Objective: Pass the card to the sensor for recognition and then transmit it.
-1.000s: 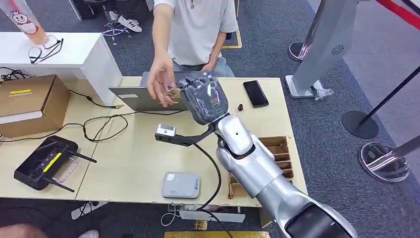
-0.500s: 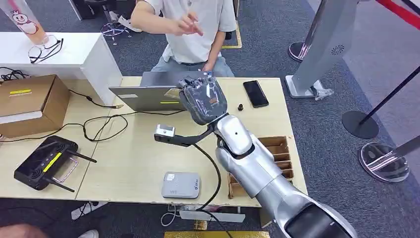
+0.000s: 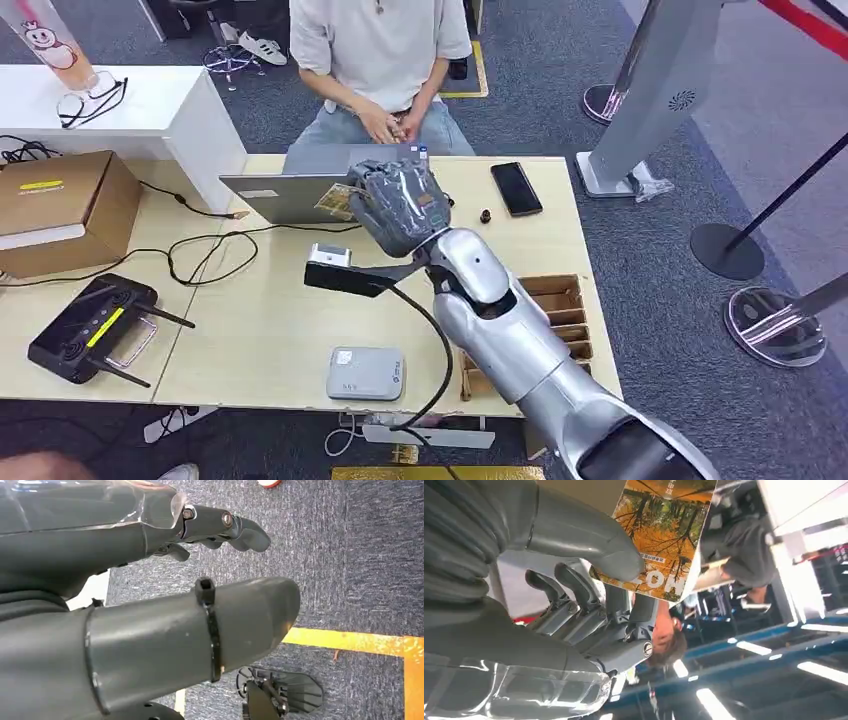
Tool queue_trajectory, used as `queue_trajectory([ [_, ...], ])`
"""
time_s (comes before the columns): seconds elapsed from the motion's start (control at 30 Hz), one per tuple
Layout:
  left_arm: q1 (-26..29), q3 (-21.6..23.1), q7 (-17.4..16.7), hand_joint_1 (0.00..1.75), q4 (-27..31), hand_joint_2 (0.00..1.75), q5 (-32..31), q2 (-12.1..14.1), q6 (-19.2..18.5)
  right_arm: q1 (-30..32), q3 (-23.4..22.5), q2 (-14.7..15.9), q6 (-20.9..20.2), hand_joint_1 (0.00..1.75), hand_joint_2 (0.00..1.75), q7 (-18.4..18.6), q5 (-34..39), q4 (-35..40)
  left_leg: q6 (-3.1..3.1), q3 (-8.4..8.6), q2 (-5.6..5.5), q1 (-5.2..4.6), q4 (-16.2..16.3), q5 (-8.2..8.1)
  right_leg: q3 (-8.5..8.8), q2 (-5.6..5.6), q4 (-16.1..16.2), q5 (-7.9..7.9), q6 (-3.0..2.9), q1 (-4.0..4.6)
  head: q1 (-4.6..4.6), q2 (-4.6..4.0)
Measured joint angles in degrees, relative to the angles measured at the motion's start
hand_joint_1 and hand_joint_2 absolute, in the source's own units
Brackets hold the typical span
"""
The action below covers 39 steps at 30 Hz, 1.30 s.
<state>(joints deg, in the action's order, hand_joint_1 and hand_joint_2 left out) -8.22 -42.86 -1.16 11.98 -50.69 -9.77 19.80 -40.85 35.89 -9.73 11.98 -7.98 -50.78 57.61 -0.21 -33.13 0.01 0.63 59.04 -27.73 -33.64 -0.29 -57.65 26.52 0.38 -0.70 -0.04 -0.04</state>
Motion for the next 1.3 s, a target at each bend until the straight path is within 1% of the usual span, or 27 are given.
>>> queue_trajectory([
  [0.13,0.0,0.0,0.0,0.0,0.0,0.0,0.0,0.0,0.0,0.4,0.0,0.0,-4.3,1.75,1.75,-0.9,4.6,1.0,0.0,0.0,0.0,0.0,0.0,0.0,0.0,0.0,0.0,0.0,0.0,0.0,0.0,0.0],
  [0.33,0.0,0.0,0.0,0.0,0.0,0.0,0.1,0.1,0.0,0.5,0.0,0.0,-10.9,1.75,1.75,-1.1,11.1,1.3,0.0,0.0,0.0,0.0,0.0,0.0,0.0,0.0,0.0,0.0,0.0,0.0,0.0,0.0],
  [0.5,0.0,0.0,-0.1,0.0,0.0,0.0,0.2,0.1,0.0,0.5,0.0,0.0,-13.9,1.75,1.75,-1.1,15.0,1.3,0.0,0.0,0.0,0.0,0.0,0.0,0.0,0.0,0.0,0.0,0.0,0.0,0.0,0.0],
  [0.7,0.0,0.0,-0.4,0.0,0.0,0.0,0.3,0.1,0.1,0.5,0.0,0.0,-16.3,1.75,1.75,-1.0,18.3,1.2,0.0,0.0,0.0,0.0,0.0,0.0,0.0,0.0,0.0,0.0,0.0,0.0,0.0,0.0],
  [1.03,0.0,0.3,-1.1,0.0,0.0,0.0,0.3,0.1,0.2,0.4,0.3,0.2,-20.0,1.75,1.75,-0.8,21.6,0.3,0.0,0.0,0.0,0.0,0.0,0.0,0.0,0.0,0.0,0.0,0.0,0.0,0.02,0.0],
  [1.3,-0.1,0.9,-1.2,0.0,0.0,0.0,0.3,0.1,0.2,0.6,0.7,0.4,-21.3,1.75,1.75,-0.3,23.4,-0.7,0.0,0.01,0.0,0.0,0.0,0.0,0.0,0.01,0.0,0.0,0.0,0.0,0.0,0.0],
])
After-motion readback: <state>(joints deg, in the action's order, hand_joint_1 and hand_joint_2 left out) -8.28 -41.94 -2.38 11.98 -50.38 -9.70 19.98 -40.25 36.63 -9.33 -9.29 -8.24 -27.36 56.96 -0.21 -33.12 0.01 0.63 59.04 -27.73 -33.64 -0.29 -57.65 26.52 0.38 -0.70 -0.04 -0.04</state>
